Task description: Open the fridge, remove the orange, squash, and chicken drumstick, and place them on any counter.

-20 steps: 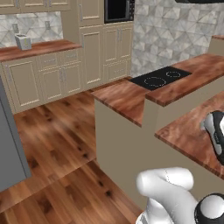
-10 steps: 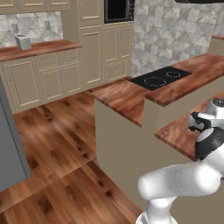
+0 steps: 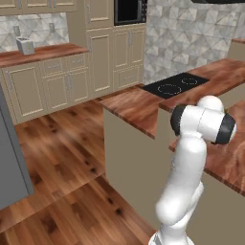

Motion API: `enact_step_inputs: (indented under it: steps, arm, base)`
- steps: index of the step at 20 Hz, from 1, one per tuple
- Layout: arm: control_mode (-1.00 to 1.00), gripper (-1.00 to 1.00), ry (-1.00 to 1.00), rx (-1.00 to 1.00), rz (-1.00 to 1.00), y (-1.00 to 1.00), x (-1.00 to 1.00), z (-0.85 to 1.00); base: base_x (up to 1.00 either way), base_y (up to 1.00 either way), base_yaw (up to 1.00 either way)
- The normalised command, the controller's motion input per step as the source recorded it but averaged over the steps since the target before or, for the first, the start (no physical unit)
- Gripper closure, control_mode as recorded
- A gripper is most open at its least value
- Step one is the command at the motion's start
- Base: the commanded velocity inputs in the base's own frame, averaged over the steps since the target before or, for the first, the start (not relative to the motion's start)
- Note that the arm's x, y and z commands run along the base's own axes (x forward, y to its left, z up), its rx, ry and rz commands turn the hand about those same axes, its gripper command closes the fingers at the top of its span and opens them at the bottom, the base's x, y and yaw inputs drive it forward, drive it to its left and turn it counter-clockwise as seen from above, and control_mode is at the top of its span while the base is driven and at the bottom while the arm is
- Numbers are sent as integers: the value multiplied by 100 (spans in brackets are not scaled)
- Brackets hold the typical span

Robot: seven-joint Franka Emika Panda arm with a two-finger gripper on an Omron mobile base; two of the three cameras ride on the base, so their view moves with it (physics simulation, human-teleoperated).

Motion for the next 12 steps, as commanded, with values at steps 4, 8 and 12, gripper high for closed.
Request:
enact_step_inputs:
  steps: [4,8,12]
  arm:
    - [-100,100,0,8,1,-44,24,-57]
    - [-100,-100,-1,11,0,-58,1,-16]
    - [-100,-100,-4,17,0,-43,-1,35]
  base:
    - [0,0,0]
    - [0,0,0]
    - [0,0,0]
